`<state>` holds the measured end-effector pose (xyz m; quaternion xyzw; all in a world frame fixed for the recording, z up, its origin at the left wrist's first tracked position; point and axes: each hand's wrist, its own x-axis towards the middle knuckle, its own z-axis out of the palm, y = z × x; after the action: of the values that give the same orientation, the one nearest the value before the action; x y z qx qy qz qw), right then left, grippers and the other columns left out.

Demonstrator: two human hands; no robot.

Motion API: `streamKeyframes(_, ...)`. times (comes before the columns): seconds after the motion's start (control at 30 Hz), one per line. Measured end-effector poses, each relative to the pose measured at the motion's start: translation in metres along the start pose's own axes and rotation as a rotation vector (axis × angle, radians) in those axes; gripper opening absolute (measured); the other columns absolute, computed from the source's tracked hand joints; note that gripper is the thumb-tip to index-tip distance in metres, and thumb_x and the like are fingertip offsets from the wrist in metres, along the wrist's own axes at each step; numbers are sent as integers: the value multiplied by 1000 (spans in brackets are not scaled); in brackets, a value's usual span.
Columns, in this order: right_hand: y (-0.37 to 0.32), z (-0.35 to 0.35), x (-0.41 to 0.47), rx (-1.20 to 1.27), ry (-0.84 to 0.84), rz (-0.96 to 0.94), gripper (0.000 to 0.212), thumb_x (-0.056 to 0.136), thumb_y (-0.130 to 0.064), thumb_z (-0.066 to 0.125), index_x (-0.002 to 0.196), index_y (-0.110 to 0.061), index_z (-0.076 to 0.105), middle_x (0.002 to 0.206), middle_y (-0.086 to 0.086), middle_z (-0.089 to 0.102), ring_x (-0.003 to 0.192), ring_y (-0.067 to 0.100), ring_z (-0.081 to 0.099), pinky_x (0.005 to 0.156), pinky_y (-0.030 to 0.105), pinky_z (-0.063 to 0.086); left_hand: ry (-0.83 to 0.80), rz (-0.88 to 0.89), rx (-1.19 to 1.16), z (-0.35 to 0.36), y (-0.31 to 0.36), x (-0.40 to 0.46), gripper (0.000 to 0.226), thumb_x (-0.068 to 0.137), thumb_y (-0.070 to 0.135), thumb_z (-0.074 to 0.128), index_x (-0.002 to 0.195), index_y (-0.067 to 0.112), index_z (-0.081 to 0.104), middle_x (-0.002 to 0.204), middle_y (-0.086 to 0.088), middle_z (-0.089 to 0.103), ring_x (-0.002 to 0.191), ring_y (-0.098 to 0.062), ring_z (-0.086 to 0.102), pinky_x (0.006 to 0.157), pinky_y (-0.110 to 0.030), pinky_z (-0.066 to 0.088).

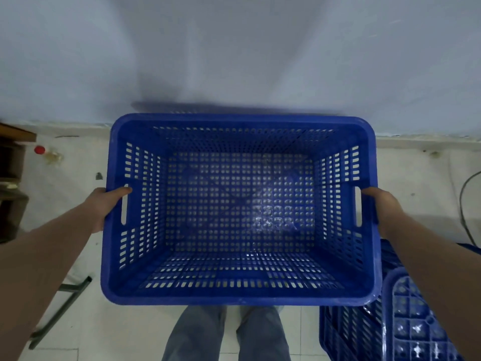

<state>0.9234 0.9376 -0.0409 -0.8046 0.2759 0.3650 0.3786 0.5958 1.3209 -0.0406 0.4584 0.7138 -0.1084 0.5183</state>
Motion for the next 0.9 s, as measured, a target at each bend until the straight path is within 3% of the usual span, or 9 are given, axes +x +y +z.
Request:
streamKeyframes(0.13,-3,1,-2,86,-24,38,26,93,-29,52,113,-14,53,84,1,59,70,22,55,58,32,43,28,8,-46,-1,4,3,58,89,31,64,137,4,46,131,-18,58,115,-39,57,94,-53,47)
streamKeyframes(0.23,-5,-1,-5,190,-37,89,23,93,-32,52,109,-16,54,82,-1,57,70,19,54,59,35,45,14,23,-85,-4,15,8,63,87,32,65,140,7,43,133,-15,57,112,-34,58,90,-48,48)
streamKeyframes(0.33,-15,-4,-4,244,-37,108,18,92,-33,52,89,-17,59,79,-2,56,68,17,54,58,33,45,-12,48,-79,-2,30,9,52,90,28,62,133,3,49,129,-14,58,99,-30,59,96,-46,46)
streamKeyframes(0.4,-19,-2,-2,263,-30,109,19,92,-33,52,82,-18,59,78,-3,57,68,17,55,59,34,46,-23,57,-41,-3,30,10,51,90,26,62,133,2,49,131,-15,57,103,-31,59,98,-45,45)
streamKeyframes(0.53,-17,-2,-3,257,-41,109,17,90,-34,54,91,-19,61,83,-2,62,72,19,59,63,35,50,-34,49,41,0,24,10,59,87,26,66,136,2,46,131,-16,57,118,-37,56,98,-48,46)
streamKeyframes(0.6,-17,-3,-4,224,-54,97,17,92,-33,52,86,-18,59,82,-1,59,71,18,56,61,35,48,-31,49,71,-2,20,15,75,78,34,73,140,5,41,133,-15,55,117,-38,55,98,-52,45)
streamKeyframes(0.67,-20,-2,-7,195,-46,81,17,93,-32,51,97,-16,57,83,0,57,69,17,54,57,35,45,-21,59,113,-1,18,20,88,71,40,77,142,6,37,137,-15,52,118,-38,54,99,-55,44)
streamKeyframes(0.8,-22,1,-16,154,-25,33,19,96,-29,49,107,-14,48,76,-1,53,63,15,50,39,23,44,-3,91,146,10,22,12,87,76,37,74,145,6,32,141,-13,47,123,-38,50,103,-56,41)
streamKeyframes(0.9,-24,2,-21,115,-31,-3,21,97,-28,48,113,-15,45,77,-2,49,64,15,47,49,30,39,-15,91,188,10,20,12,85,77,36,74,145,9,31,139,-16,49,121,-40,51,101,-58,42)
